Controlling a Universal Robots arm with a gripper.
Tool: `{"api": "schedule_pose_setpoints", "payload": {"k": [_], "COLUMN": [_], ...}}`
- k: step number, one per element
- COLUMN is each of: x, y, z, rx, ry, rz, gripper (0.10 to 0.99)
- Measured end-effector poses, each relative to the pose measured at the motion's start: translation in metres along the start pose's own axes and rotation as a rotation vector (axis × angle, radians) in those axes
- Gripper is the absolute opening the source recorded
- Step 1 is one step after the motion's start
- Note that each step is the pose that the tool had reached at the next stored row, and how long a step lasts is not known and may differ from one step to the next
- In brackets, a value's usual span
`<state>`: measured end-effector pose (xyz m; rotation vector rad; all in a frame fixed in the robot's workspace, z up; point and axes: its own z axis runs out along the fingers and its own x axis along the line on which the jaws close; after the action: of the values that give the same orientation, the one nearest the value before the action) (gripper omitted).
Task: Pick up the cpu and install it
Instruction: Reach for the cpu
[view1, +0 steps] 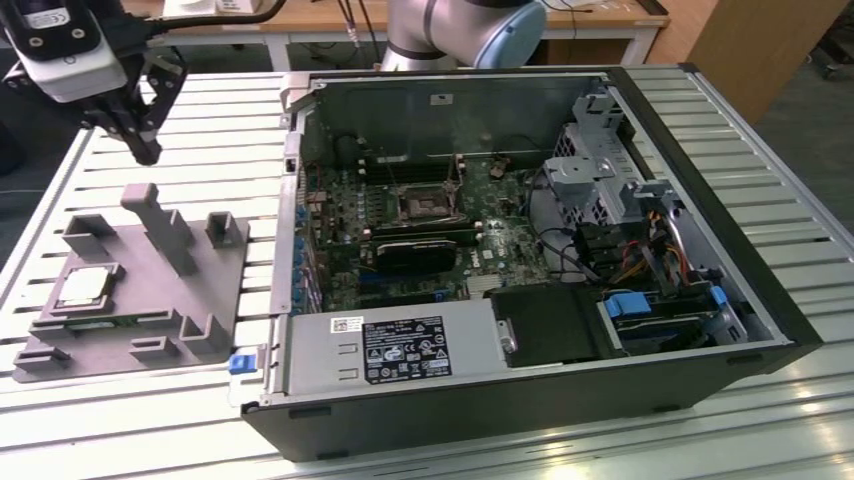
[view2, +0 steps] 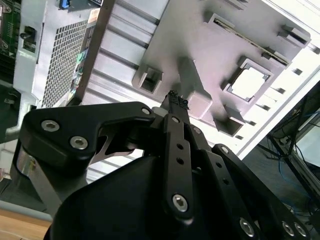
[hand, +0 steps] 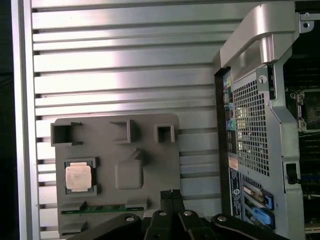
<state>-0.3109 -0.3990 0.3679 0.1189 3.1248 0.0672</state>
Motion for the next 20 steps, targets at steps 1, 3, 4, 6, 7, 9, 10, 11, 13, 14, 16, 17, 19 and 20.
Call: {"api": "schedule_pose_setpoints", "payload": {"k": [1, 3, 4, 6, 7, 9, 10, 11, 13, 14, 16, 17, 19, 20], "x": [0.0025, 0.0064, 0.0081, 0.0109, 0.012, 0.0137, 0.0146, 0.0154, 0.0173, 0.0184, 0.0213, 0.0236, 0.032, 0.036], "y": [-0.0005, -0.0017, -0.0025, -0.0046, -0.0057, -0.0079, -0.0091, -0.01, -0.0117, -0.0125, -0.0136, -0.014, -0.0147, -0.015], "z": [0.0003, 0.0009, 0.0012, 0.0018, 0.0021, 0.0026, 0.0029, 0.0032, 0.0037, 0.004, 0.0045, 0.0047, 0.0051, 0.0054], "rx": [0.0, 0.0, 0.0, 0.0, 0.0, 0.0, 0.0, 0.0, 0.0, 0.0, 0.001, 0.001, 0.001, 0.001], "ry": [0.0, 0.0, 0.0001, 0.0001, 0.0, 0.0001, 0.0001, 0.0001, 0.0003, 0.0006, 0.0013, 0.0018, 0.002, 0.0023], "rz": [0.0, 0.0, 0.0, 0.0, 0.0, 0.0, 0.0, 0.0, 0.0, 0.0, 0.0, 0.0, 0.0, 0.0], "gripper": [0.106, 0.106, 0.106, 0.106, 0.106, 0.106, 0.106, 0.106, 0.106, 0.106, 0.106, 0.106, 0.106, 0.106]}}
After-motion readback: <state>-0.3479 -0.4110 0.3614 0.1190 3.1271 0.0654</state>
